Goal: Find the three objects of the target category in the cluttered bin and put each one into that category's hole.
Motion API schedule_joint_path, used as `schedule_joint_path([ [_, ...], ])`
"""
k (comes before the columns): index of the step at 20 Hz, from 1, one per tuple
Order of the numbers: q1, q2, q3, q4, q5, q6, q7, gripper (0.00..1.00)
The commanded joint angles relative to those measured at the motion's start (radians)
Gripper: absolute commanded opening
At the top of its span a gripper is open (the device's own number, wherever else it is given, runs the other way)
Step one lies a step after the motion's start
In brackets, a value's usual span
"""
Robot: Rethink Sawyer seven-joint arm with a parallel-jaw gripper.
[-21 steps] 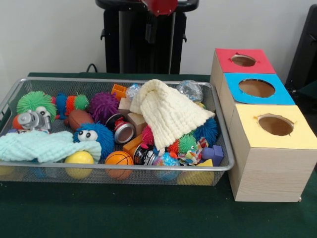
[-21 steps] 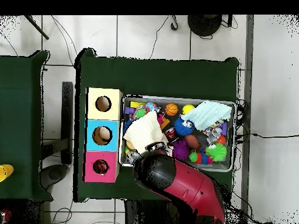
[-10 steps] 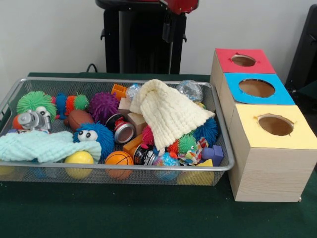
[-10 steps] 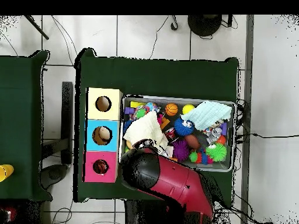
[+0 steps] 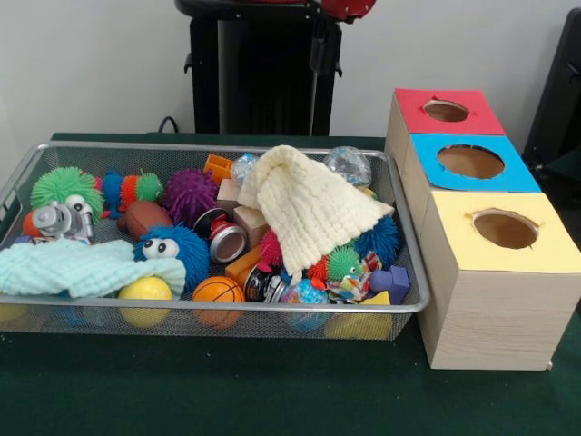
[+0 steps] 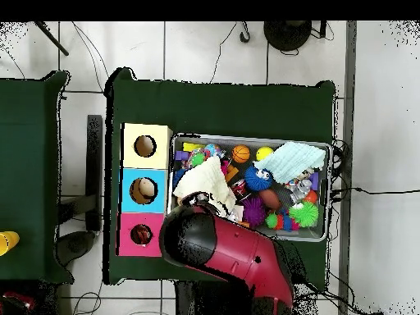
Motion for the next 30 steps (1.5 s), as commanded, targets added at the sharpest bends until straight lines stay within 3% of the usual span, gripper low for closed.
schedule_joint_path([
  [1,0.025,-0.002,0.063,-0.039,-0.054,0.068,0.029,0.00],
  [30,0.055,0.005,0.048,-0.057,-0.048,0.078,0.036,0.00],
])
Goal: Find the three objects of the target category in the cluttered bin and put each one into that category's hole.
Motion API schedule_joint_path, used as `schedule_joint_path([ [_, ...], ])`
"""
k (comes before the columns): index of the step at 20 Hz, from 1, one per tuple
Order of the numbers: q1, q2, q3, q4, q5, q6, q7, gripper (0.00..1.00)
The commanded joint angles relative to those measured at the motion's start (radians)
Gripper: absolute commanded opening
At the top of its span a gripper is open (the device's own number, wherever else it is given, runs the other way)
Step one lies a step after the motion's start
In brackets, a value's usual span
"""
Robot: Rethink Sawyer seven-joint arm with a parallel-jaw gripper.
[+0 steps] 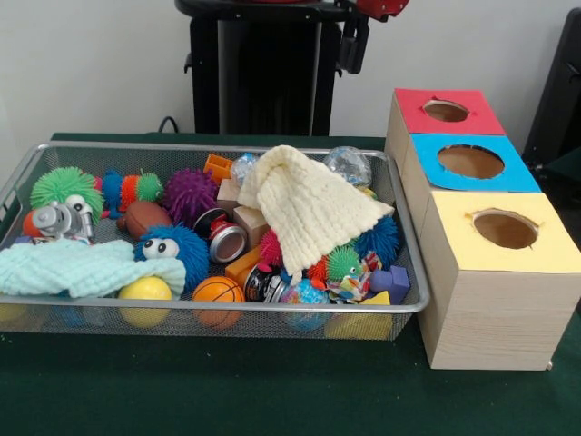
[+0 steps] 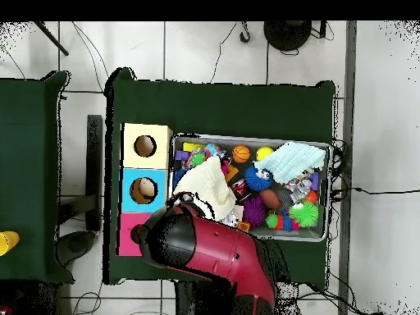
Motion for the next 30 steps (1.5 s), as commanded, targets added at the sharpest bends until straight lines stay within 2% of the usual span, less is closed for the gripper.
schedule_joint_path([
  [1,-0.007,0.009,0.052,-0.050,-0.046,0.072,0.033,0.00],
  [20,-0.051,0.026,0.065,-0.098,-0.052,0.093,-0.004,0.00],
  [30,-0.065,0.017,0.068,-0.090,-0.053,0.093,-0.019,0.00],
])
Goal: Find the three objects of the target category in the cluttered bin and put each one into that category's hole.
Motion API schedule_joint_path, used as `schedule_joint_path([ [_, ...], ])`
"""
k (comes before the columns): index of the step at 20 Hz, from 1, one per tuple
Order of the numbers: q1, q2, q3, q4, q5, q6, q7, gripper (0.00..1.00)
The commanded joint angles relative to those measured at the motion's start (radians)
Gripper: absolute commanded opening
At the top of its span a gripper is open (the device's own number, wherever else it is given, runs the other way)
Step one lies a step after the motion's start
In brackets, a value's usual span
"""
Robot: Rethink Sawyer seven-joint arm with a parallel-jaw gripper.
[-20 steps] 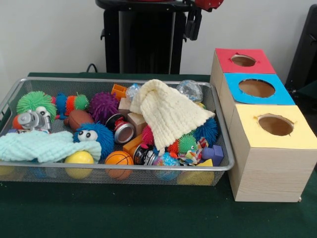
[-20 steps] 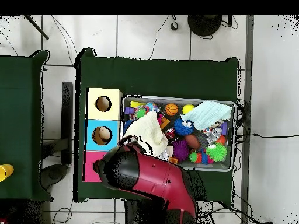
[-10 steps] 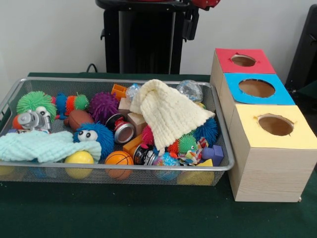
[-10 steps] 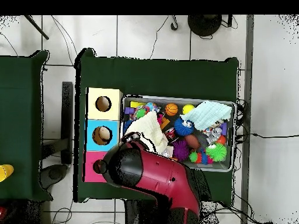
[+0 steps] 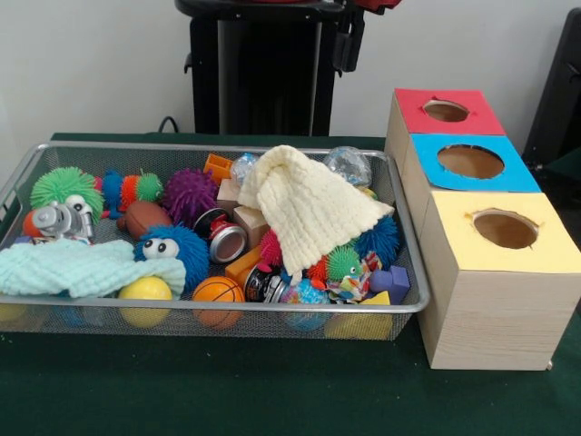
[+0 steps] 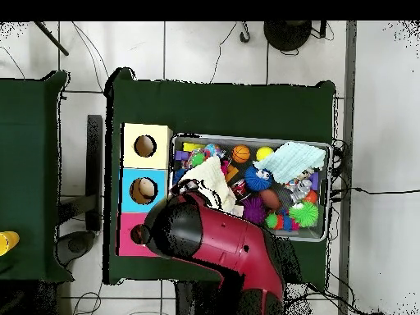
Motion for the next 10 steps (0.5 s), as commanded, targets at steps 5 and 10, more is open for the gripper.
schedule_joint_path([
  [5,-0.049,0.015,0.071,-0.022,-0.055,0.087,-0.021,0.00],
  [10,-0.054,0.020,0.077,-0.023,-0.057,0.080,-0.023,0.00],
])
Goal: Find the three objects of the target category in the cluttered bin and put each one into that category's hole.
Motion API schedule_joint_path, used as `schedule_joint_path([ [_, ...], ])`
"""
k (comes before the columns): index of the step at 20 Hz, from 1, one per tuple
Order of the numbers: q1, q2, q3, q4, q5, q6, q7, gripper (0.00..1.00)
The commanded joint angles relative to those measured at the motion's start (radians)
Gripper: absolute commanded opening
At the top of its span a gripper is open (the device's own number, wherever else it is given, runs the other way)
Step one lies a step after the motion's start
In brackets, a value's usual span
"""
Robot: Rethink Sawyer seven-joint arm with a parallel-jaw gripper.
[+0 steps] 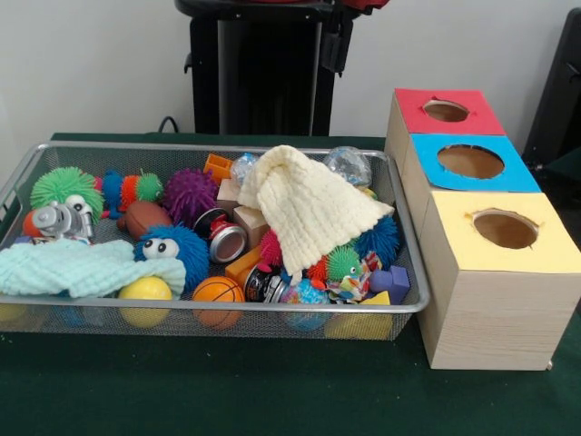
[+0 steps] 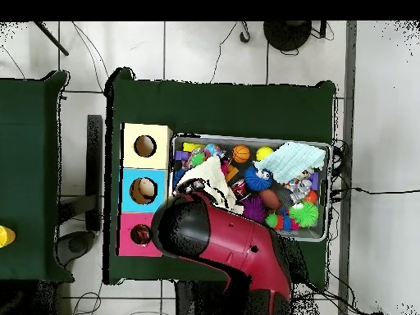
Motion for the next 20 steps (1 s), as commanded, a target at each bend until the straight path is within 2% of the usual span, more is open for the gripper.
schedule_joint_path([
  [1,-0.034,0.020,0.077,-0.024,-0.058,0.081,-0.024,0.00],
  [12,-0.036,0.021,0.077,-0.038,-0.061,0.091,-0.029,0.00],
  [17,-0.013,0.029,0.063,-0.076,-0.069,0.118,-0.009,0.00],
  [20,-0.042,0.012,0.077,-0.097,-0.072,0.151,-0.057,0.00],
])
